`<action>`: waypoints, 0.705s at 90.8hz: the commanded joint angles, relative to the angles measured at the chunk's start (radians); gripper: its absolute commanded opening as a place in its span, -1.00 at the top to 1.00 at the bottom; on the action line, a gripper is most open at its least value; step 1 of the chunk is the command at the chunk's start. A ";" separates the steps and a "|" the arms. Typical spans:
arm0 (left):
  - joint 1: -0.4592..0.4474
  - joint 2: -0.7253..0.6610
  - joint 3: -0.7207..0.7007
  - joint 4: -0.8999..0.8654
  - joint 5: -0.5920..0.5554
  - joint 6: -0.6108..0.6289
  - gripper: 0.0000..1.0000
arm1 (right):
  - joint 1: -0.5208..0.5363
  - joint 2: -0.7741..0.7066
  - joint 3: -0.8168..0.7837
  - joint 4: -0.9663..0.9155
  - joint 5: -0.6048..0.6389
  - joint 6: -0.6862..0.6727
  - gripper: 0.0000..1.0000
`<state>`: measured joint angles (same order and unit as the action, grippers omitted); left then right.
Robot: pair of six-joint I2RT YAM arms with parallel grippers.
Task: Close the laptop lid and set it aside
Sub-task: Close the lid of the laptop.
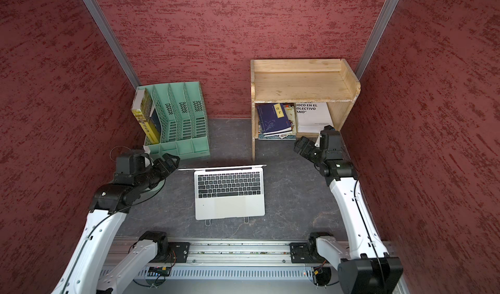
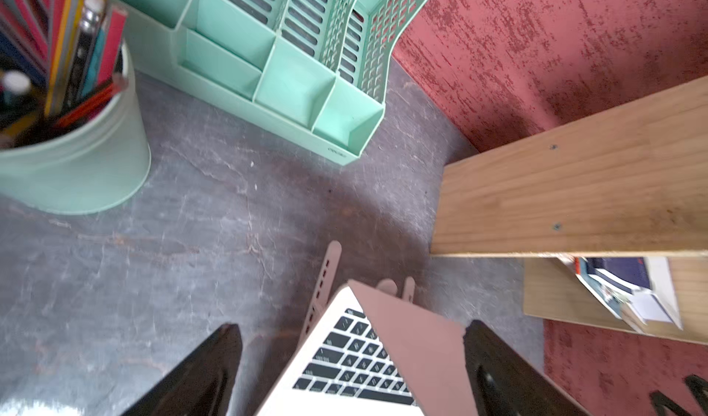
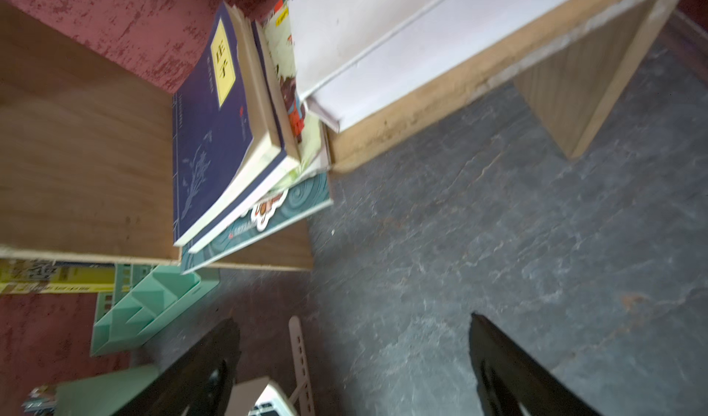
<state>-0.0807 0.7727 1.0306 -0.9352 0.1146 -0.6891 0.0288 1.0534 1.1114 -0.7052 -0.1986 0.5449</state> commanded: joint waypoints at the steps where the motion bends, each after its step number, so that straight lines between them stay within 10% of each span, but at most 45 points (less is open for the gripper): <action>1: 0.001 -0.040 0.084 -0.190 0.091 -0.076 -0.88 | -0.002 -0.081 0.008 -0.133 -0.151 0.039 -0.88; 29: 0.010 -0.077 0.129 -0.246 0.263 -0.198 -0.88 | 0.014 -0.088 0.194 -0.406 -0.383 -0.007 -0.87; 64: 0.010 -0.086 0.080 -0.109 0.388 -0.326 -0.89 | 0.106 -0.081 0.189 -0.269 -0.558 0.179 -0.91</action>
<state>-0.0757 0.6815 1.1309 -1.1137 0.4496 -0.9695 0.0967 0.9688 1.2953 -1.0428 -0.6888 0.6521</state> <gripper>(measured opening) 0.942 0.955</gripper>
